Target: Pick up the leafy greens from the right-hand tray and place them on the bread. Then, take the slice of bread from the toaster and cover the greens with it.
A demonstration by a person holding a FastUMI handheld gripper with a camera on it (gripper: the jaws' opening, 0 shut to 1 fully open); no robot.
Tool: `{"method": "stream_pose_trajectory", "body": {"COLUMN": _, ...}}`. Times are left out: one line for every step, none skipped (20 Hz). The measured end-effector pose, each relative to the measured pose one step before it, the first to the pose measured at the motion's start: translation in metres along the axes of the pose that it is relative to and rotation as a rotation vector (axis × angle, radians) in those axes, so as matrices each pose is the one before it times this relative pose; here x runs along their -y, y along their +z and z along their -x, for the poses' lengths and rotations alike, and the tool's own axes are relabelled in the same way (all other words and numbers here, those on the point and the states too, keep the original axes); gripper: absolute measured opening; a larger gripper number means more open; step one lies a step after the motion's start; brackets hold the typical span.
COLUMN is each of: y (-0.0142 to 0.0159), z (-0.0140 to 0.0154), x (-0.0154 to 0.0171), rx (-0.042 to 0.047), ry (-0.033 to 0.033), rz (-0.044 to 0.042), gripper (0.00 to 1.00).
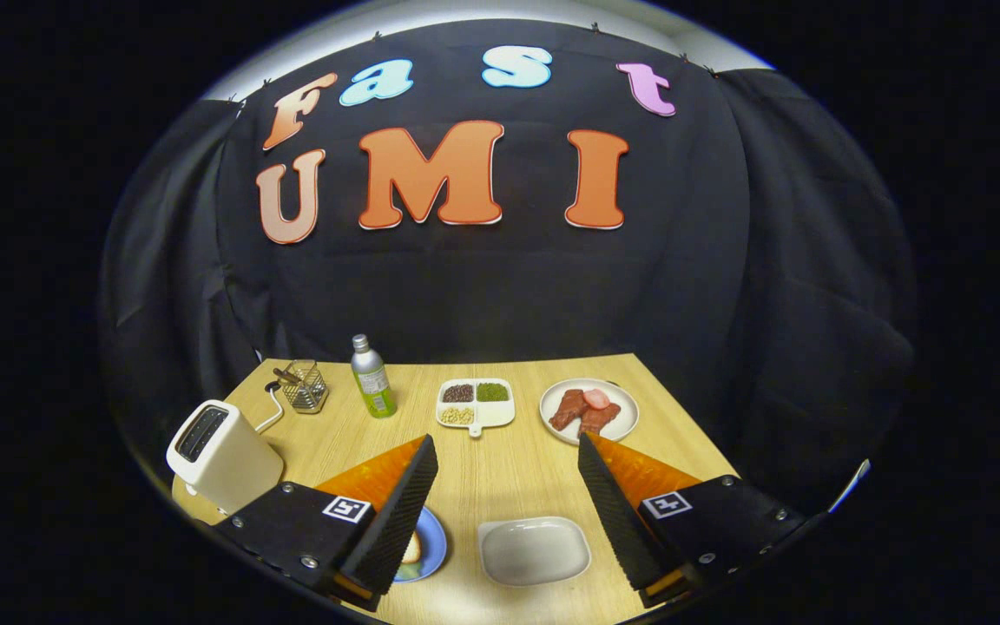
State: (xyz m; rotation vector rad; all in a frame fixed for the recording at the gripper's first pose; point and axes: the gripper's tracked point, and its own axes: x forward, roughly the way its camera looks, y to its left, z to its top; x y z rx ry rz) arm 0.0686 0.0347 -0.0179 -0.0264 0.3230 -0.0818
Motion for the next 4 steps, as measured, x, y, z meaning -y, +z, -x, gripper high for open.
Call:
{"method": "stream_pose_trajectory", "body": {"y": 0.00747, "z": 0.00075, "x": 0.00343, "rx": 0.01530, "ry": -0.00231, "rz": -0.00178, "gripper": 0.98}}
{"method": "stream_pose_trajectory", "body": {"y": 0.00722, "z": 0.00170, "x": 0.00230, "rx": 0.01684, "ry": 0.00164, "rz": -0.00369, "gripper": 0.98}}
{"method": "stream_pose_trajectory", "body": {"y": 0.00692, "z": 0.00053, "x": 0.00243, "rx": 0.01886, "ry": 0.00152, "rz": -0.00271, "gripper": 0.98}}
{"method": "stream_pose_trajectory", "body": {"y": 0.00516, "z": -0.00027, "x": 0.00322, "rx": 0.01178, "ry": 0.00229, "rz": -0.00025, "gripper": 0.98}}
